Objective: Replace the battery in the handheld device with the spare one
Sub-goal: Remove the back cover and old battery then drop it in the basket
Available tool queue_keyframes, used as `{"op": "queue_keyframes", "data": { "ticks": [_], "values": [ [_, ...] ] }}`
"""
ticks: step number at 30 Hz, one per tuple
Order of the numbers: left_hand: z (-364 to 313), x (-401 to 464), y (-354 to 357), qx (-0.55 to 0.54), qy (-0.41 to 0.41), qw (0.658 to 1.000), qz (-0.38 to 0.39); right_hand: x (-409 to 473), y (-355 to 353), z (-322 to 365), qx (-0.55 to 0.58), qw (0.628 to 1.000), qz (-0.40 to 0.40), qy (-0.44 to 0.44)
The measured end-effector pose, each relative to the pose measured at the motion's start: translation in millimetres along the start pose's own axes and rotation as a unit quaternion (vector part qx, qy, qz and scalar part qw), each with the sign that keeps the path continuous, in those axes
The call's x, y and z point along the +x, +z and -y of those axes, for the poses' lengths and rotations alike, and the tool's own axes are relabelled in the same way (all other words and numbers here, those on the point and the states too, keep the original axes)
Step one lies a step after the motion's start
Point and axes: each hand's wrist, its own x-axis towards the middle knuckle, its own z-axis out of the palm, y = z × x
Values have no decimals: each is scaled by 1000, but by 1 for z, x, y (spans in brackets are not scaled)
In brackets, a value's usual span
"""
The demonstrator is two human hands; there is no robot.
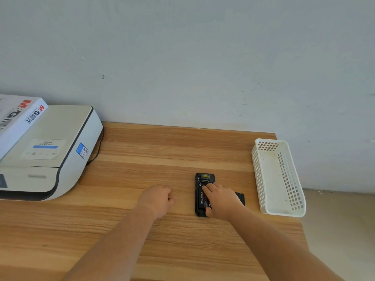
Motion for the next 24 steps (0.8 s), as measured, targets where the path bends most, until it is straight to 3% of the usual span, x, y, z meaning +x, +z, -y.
{"op": "queue_keyframes", "data": {
  "ticks": [6, 13, 24],
  "values": [
    [2, 3, -2, 3, -8, 1000, 3, 4, -2, 20, 92, 990, -20, 106],
    [9, 3, -2, 12, -6, 1000, 2, 18, 0, 53, 238, 923, -18, 301],
    [12, 6, -5, -3, -5, 1000, -18, 25, -5, 50, 312, 886, -4, 343]
  ]
}}
